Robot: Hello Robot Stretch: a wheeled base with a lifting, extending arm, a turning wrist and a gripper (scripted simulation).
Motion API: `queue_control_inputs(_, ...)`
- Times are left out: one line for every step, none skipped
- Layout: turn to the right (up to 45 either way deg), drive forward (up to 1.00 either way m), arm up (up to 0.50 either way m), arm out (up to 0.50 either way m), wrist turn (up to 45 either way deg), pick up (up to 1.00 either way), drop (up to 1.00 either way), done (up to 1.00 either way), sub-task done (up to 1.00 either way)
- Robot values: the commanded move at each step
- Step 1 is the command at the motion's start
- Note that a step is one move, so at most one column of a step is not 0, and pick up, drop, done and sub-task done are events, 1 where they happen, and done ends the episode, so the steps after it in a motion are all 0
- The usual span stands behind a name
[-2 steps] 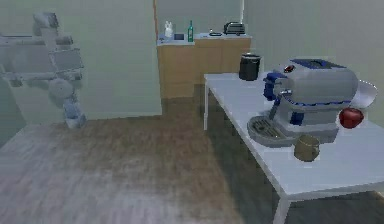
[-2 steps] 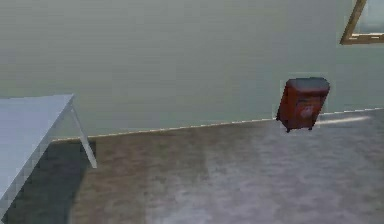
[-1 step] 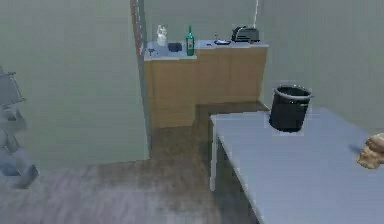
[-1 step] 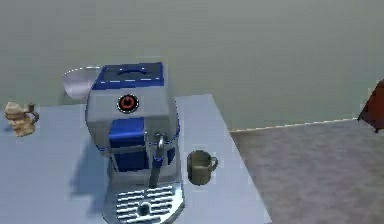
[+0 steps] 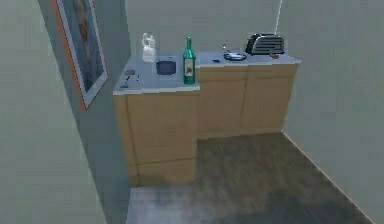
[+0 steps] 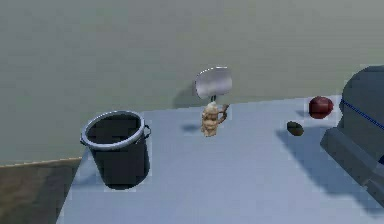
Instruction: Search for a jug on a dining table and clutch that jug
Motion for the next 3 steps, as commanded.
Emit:
queue_control_inputs(-9.0,0.0,0.0,0.0,0.0,0.0,0.0,0.0,0.0)
queue_control_inputs(0.0,0.25,0.0,0.0,0.0,0.0,0.0,0.0,0.0)
queue_control_inputs(39.0,0.0,0.0,0.0,0.0,0.0,0.0,0.0,0.0)
